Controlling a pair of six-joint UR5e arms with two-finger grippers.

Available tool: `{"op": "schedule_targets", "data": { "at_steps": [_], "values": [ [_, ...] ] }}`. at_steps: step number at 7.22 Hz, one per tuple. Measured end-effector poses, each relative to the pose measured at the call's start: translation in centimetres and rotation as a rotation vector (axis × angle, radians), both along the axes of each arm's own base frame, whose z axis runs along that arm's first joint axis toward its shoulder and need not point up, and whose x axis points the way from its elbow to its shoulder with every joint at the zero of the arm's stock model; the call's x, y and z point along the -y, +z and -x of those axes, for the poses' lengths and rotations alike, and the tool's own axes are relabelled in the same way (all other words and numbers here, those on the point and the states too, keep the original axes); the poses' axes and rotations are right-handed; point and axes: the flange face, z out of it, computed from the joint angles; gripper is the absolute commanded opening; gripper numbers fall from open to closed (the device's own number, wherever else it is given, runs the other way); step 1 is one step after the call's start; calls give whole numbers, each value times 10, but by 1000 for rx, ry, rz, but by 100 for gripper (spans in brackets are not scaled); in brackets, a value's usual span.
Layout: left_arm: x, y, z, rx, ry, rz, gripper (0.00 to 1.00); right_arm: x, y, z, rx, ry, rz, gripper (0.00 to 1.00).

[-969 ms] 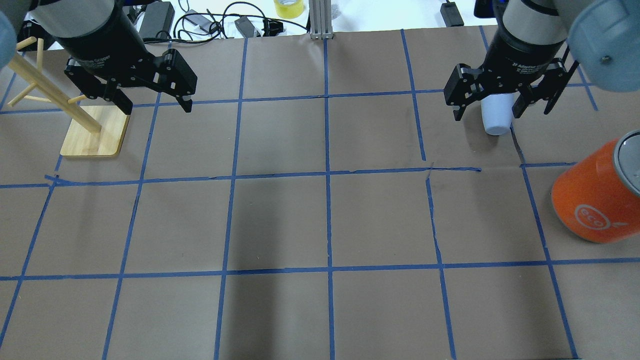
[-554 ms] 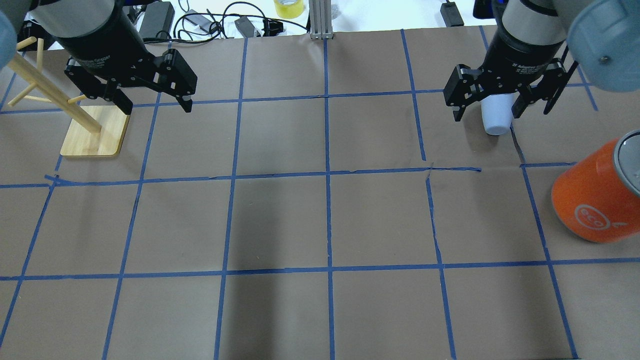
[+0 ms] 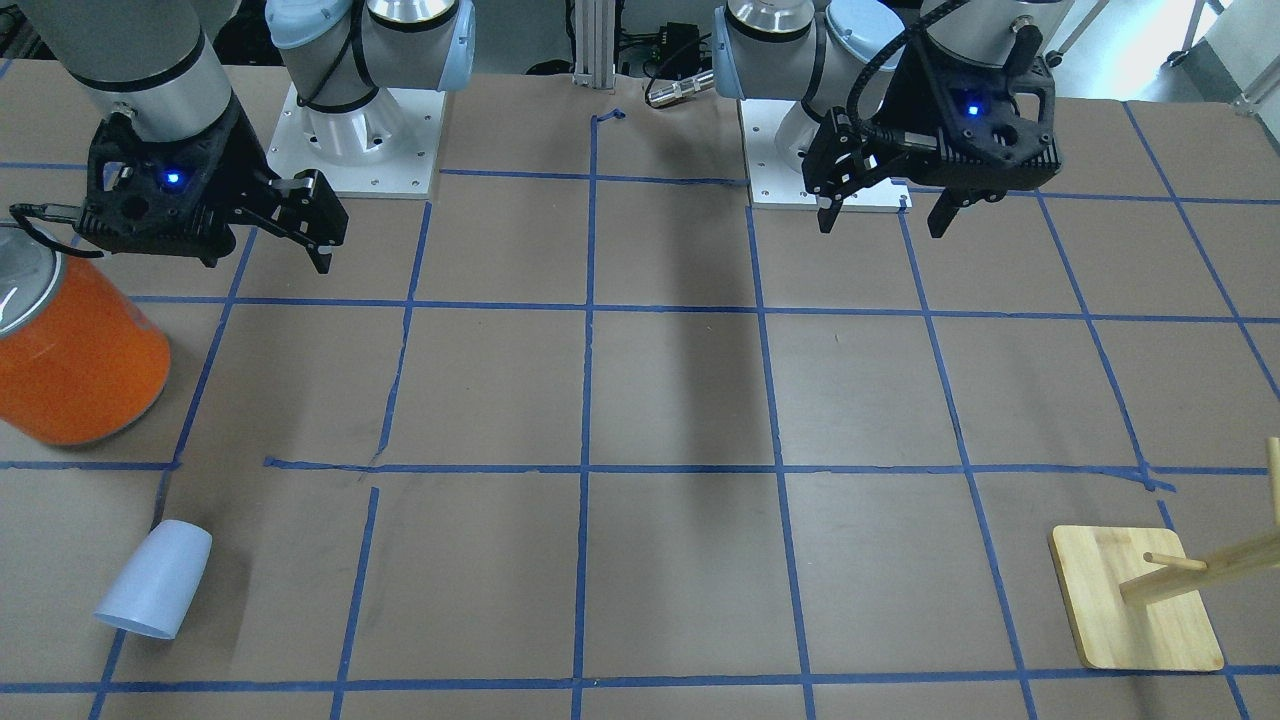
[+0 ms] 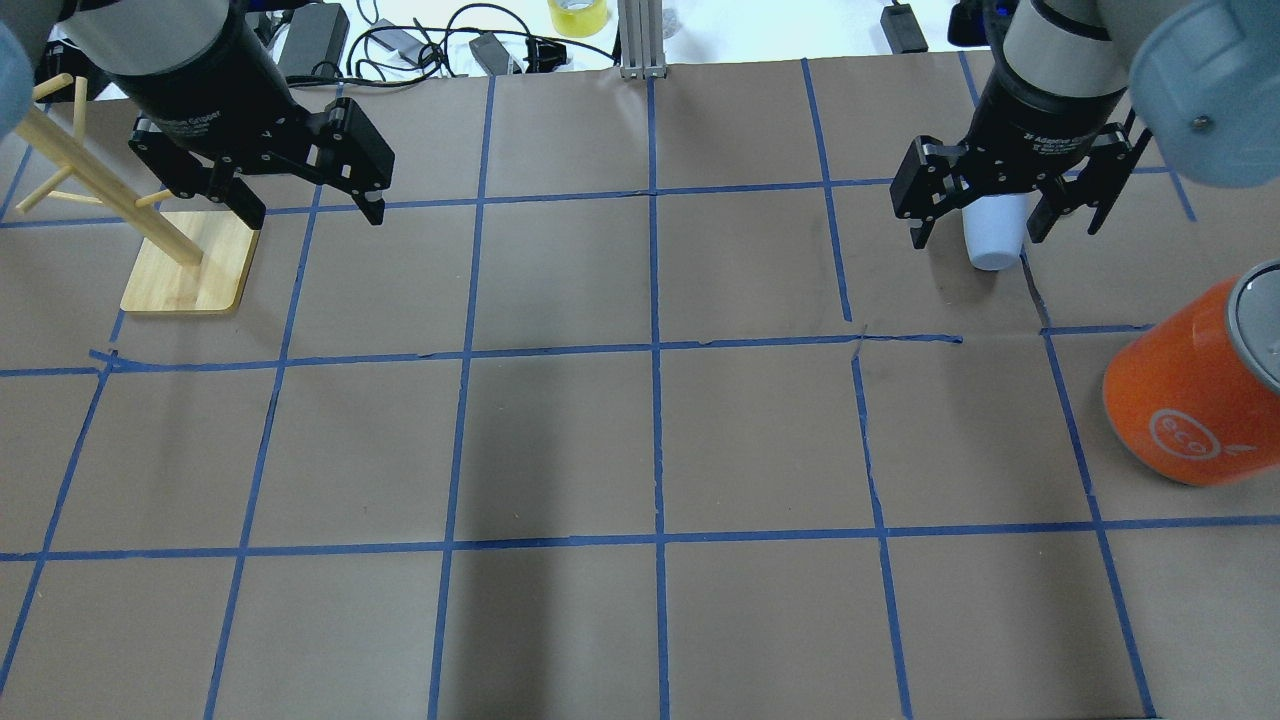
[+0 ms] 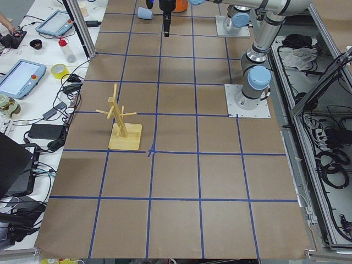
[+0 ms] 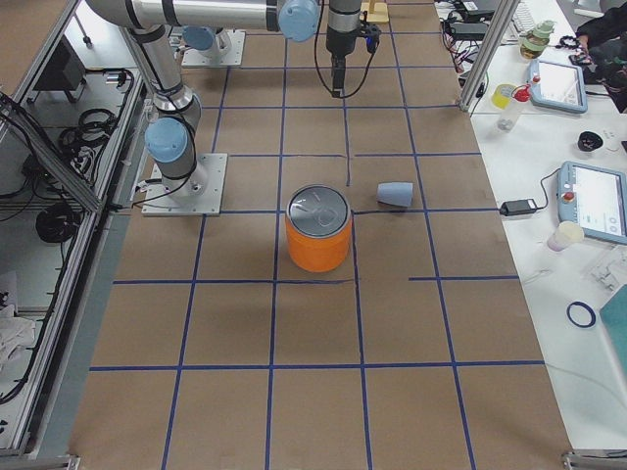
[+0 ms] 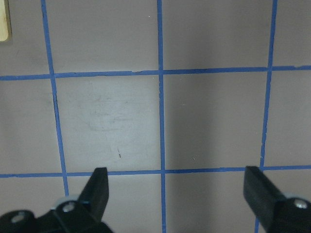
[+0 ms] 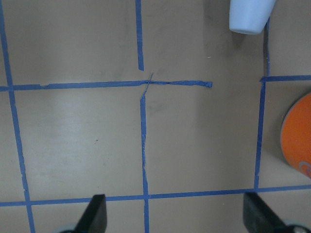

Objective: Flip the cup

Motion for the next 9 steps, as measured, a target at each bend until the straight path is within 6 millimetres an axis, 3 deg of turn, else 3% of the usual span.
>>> {"op": "schedule_targets", "data": {
  "at_steps": [2,3,6,9],
  "values": [
    [0,0,0,0,0,0,100,4,2,7,3,-9,20,100],
    [0,0,0,1,0,0,100,15,-1,20,3,-39,45,100],
    [0,0,0,3,-1,0,100,86,-65,100,-2,-165,110,100],
    [0,0,0,3,0,0,100,133,-144,127,-13,-197,128,100]
  ]
}}
